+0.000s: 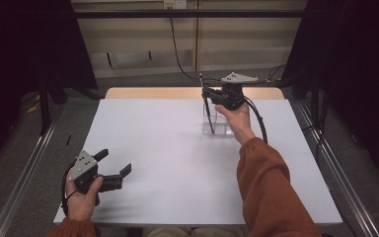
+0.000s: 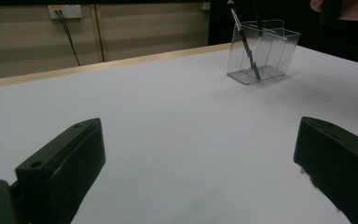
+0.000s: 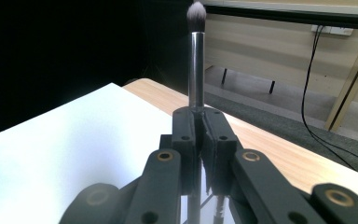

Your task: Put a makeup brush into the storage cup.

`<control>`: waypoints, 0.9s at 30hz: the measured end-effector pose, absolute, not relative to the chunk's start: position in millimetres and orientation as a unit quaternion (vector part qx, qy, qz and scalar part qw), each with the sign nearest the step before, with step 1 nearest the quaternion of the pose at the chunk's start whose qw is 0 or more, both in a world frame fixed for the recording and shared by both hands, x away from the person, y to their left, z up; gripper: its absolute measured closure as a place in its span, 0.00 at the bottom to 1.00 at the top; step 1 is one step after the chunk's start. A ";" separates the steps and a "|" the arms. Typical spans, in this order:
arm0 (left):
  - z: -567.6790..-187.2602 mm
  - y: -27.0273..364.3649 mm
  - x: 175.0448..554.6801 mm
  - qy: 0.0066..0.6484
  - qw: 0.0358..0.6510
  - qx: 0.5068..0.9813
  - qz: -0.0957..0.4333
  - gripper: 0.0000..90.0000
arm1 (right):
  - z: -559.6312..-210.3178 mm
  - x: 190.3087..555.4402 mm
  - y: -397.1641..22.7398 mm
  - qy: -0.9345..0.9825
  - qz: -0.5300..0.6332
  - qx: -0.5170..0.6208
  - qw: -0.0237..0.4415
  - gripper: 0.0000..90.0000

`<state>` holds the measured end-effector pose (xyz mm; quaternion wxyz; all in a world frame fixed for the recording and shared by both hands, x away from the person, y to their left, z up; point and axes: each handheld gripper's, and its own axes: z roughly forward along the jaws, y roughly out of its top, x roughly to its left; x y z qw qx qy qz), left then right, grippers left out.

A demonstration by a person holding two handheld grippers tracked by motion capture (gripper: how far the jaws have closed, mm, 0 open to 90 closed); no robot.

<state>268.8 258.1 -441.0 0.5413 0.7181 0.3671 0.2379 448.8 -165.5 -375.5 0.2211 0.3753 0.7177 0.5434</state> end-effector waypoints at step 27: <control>-441.5 257.3 268.9 0.365 0.539 0.721 0.239 0.02 | -399.6 450.2 -162.9 0.723 0.530 0.388 0.212 0.93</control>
